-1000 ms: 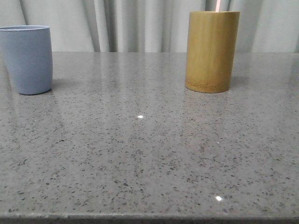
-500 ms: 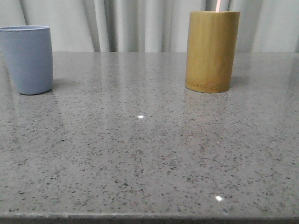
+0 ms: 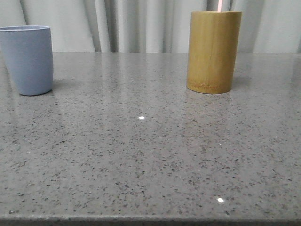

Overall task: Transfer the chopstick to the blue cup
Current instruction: 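Move the left gripper over the light blue cup, then grasp the blue cup rim with the left gripper and lift it, then set the blue cup down near the bamboo holder, open left gripper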

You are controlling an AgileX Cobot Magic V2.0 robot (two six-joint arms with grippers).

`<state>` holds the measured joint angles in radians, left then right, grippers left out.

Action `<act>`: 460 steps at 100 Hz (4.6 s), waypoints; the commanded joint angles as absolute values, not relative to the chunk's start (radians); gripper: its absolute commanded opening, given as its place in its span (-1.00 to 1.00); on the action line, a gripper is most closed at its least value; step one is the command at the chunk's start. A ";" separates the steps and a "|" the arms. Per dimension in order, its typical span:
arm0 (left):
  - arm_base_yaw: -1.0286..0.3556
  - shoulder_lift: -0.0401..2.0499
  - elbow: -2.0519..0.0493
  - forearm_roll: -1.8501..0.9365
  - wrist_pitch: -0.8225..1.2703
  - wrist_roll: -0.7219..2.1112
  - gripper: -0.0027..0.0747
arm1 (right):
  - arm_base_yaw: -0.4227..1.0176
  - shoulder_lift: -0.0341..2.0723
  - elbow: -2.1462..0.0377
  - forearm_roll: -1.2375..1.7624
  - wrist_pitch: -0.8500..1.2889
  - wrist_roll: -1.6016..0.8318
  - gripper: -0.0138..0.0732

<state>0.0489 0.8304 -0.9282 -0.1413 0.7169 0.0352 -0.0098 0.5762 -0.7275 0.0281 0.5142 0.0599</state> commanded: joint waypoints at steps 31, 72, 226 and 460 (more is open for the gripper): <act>0.049 1.138 -1.225 -0.262 0.792 0.164 0.15 | -0.012 0.586 -0.764 0.031 0.391 0.060 0.17; -0.033 1.382 -1.427 -0.267 0.897 0.171 0.15 | -0.012 0.586 -0.764 0.031 0.389 0.060 0.17; -0.124 1.639 -1.570 -0.357 0.942 0.169 -0.98 | -0.012 0.586 -0.761 0.031 0.406 0.060 0.17; -0.217 1.153 -1.269 -0.295 0.753 0.141 -0.11 | 0.178 0.926 -0.988 0.099 0.422 0.021 0.17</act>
